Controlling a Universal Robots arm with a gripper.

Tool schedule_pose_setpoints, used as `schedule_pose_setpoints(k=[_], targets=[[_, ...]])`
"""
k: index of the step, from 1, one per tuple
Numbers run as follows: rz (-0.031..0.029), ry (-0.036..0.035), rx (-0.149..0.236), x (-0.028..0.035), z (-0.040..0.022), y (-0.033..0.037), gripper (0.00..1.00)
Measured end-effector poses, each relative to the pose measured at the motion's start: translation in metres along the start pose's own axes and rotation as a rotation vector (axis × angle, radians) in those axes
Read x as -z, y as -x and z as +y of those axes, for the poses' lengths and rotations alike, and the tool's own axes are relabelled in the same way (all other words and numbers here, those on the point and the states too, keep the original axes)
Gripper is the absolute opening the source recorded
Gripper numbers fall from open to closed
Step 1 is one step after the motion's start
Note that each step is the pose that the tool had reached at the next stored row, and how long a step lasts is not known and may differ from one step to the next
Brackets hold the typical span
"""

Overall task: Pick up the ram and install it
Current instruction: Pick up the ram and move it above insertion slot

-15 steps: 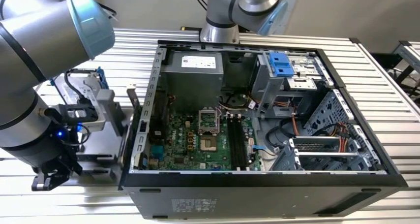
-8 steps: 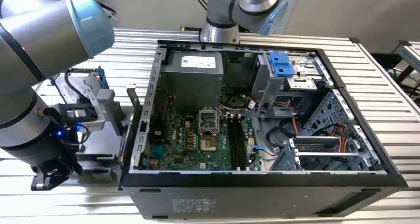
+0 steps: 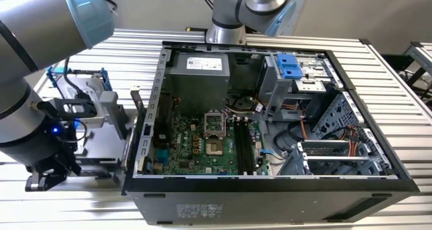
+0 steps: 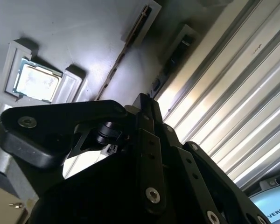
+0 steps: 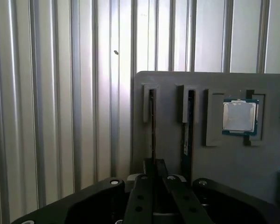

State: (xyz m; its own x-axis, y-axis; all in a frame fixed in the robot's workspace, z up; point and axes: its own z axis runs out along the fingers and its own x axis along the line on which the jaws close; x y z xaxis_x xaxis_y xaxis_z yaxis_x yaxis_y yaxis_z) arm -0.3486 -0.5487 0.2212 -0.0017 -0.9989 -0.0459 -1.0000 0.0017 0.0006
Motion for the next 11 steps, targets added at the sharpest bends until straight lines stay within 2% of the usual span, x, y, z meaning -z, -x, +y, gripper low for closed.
schedule_pose_setpoints(k=[3,11], targets=[[0.0001,0.0000,-0.002,0.0075,0.0000,0.0003,0.00],[0.0001,-0.0003,-0.009,0.0205,0.0000,0.0009,0.00]])
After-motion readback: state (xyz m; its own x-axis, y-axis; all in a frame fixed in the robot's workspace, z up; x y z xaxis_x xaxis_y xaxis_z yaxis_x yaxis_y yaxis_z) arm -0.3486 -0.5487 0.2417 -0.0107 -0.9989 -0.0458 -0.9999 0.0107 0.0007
